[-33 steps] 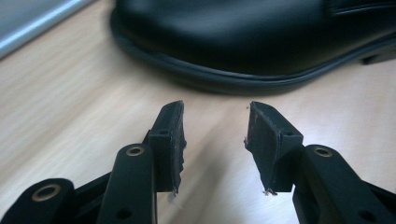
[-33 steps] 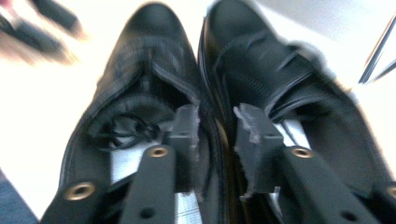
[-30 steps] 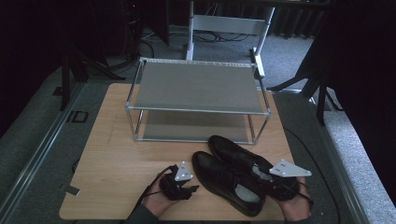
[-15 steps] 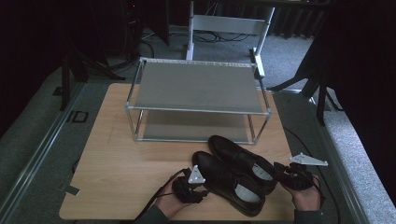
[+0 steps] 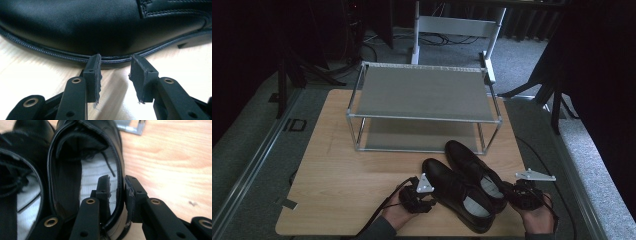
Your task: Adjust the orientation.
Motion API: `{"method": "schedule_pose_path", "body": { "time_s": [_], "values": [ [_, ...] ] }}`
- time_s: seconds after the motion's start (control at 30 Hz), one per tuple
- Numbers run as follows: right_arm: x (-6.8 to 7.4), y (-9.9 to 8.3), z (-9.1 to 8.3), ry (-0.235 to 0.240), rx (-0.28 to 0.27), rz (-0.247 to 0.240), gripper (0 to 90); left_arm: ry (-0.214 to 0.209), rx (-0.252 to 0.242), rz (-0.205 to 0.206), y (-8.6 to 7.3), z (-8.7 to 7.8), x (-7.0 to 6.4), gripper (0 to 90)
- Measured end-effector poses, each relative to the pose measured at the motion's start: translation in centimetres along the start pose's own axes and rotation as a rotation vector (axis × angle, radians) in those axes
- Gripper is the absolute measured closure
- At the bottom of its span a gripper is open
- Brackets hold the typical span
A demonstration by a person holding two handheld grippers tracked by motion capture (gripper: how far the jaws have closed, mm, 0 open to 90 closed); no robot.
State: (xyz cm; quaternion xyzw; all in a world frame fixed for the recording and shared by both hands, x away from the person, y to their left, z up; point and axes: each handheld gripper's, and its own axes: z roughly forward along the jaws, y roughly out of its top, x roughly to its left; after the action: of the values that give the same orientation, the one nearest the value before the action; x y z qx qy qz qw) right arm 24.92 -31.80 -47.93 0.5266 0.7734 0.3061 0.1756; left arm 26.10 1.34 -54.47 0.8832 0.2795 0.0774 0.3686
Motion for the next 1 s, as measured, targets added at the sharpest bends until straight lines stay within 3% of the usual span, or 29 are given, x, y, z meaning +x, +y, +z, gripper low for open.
{"method": "schedule_pose_path", "body": {
  "time_s": [0.07, 0.1, 0.2, 0.33, 0.43, 0.53, 0.67, 0.8, 0.9, 1.0],
  "values": [
    [-0.2, -0.3, -0.1, -0.003, 0.005, 0.013, 74.9, 0.002, 0.003, 0.002, 0.1, 0.0, -0.2, 59.7],
    [-0.5, -0.4, 0.0, -0.004, 0.007, 0.021, 74.9, -0.030, 0.000, 0.005, 0.1, -0.1, -0.4, 61.5],
    [-1.2, -0.6, 0.1, 0.033, -0.004, 0.043, 74.3, -0.048, 0.002, 0.044, 0.2, 0.0, -1.7, 60.9],
    [-1.0, -0.4, -0.1, 0.012, 0.011, -0.009, 81.8, -0.093, -0.002, 0.100, 0.7, 0.2, -3.2, 60.9],
    [-1.1, -0.4, -0.3, 0.029, 0.024, -0.028, 83.0, -0.118, 0.016, 0.135, 1.0, 0.7, -3.9, 61.3],
    [-1.3, -0.6, -0.3, 0.046, 0.014, -0.014, 83.1, -0.140, 0.025, 0.146, 1.2, 1.1, -4.0, 63.4],
    [-0.9, -0.4, -0.4, 0.031, 0.005, -0.002, 83.0, -0.175, 0.027, 0.120, 1.4, 1.1, -3.4, 66.9],
    [-0.9, -0.5, -0.3, 0.026, -0.002, 0.024, 82.4, -0.173, 0.027, 0.122, 1.4, 1.2, -3.4, 67.8],
    [-1.2, -0.5, -0.2, 0.028, -0.006, 0.030, 76.0, -0.171, 0.027, 0.128, 1.3, 1.2, -3.5, 67.4],
    [-1.2, -0.4, -0.4, 0.032, -0.013, 0.006, 67.2, -0.171, 0.023, 0.138, 1.2, 1.1, -3.6, 65.0]
  ]
}}
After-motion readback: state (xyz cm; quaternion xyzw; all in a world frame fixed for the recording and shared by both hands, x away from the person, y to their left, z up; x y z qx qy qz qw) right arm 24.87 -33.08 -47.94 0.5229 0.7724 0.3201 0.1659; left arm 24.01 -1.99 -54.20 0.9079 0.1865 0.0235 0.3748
